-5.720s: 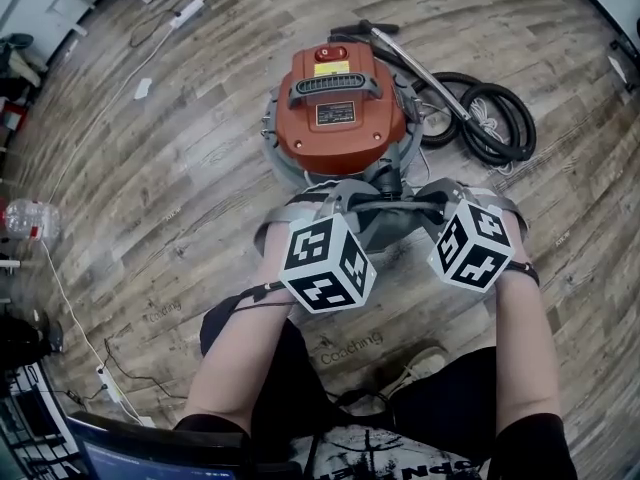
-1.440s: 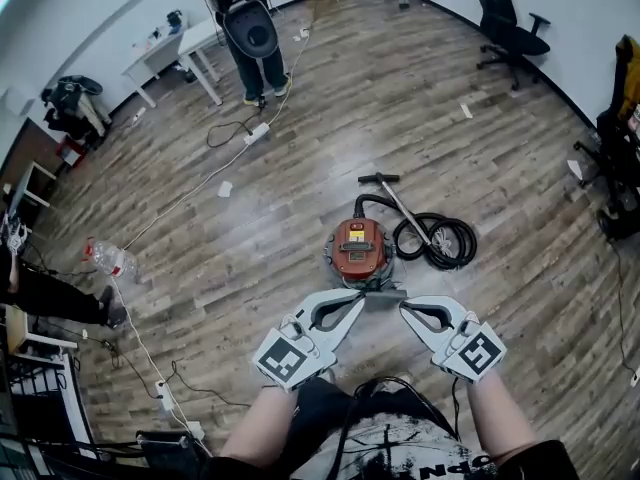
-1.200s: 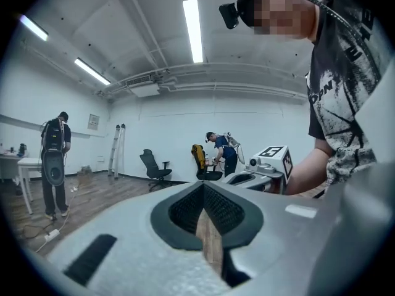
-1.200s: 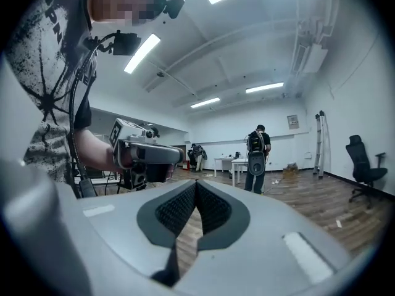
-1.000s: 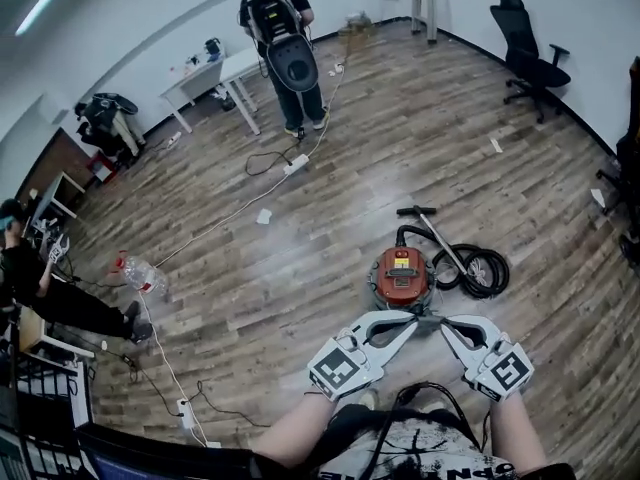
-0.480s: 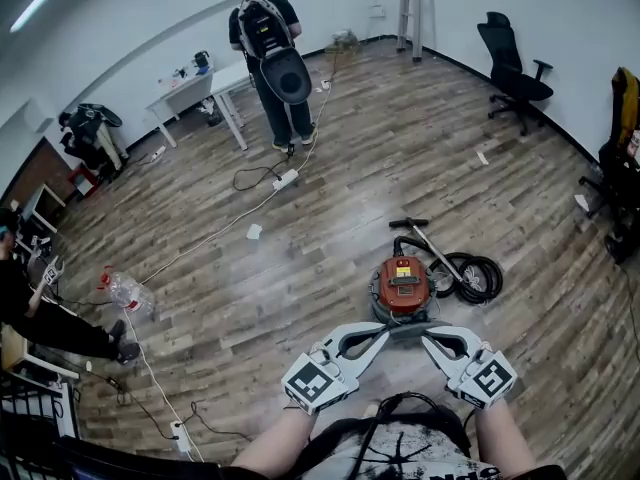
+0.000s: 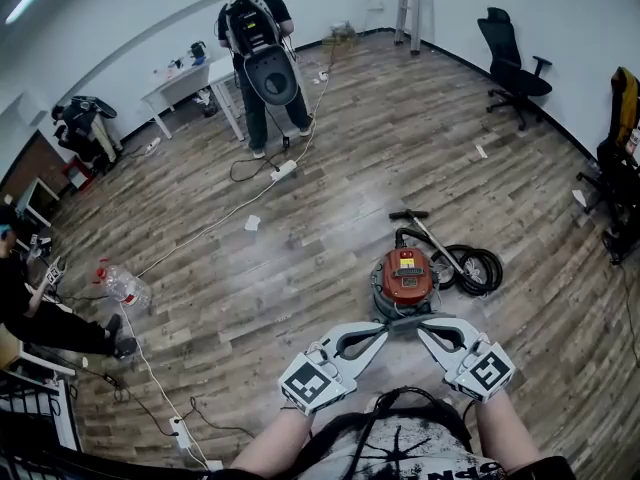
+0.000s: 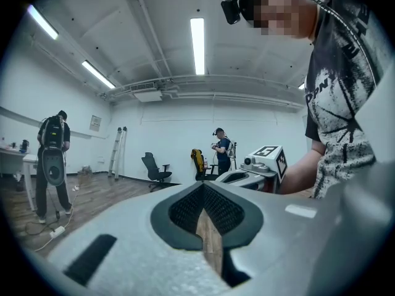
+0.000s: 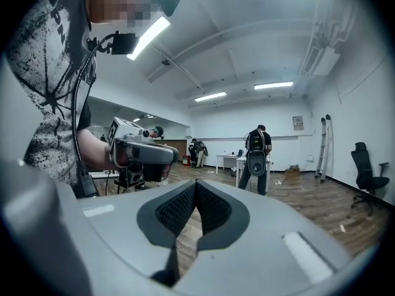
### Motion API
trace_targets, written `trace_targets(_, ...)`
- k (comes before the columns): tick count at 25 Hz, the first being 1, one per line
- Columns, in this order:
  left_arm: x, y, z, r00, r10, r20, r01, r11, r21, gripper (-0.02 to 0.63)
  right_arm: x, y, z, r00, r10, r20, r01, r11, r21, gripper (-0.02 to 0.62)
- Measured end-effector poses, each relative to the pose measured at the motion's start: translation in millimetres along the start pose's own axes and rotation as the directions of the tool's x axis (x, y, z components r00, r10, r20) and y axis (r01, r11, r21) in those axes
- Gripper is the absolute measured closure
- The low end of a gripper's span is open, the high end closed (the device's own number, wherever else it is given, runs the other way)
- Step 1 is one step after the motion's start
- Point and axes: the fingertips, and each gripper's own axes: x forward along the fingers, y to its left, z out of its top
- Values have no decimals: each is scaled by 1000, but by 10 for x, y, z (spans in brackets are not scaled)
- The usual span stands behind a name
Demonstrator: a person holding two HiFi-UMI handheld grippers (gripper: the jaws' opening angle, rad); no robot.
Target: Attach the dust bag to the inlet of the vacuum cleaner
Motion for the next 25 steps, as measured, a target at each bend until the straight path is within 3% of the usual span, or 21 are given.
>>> trace_targets(7, -116, 35, 37, 999, -10, 33, 8, 998, 54, 603, 82, 82, 40, 1000, 8, 1, -8, 1000, -13, 590)
trace_targets(20, -363, 136, 7, 999, 15, 33, -16, 1000, 26, 603, 245, 221, 52, 1000, 16, -24, -17, 1000, -26, 589)
trace_targets(25, -443, 194, -44, 999, 16, 33, -18, 998, 58, 603, 324, 249, -13, 999, 28, -33, -29, 999, -35, 589)
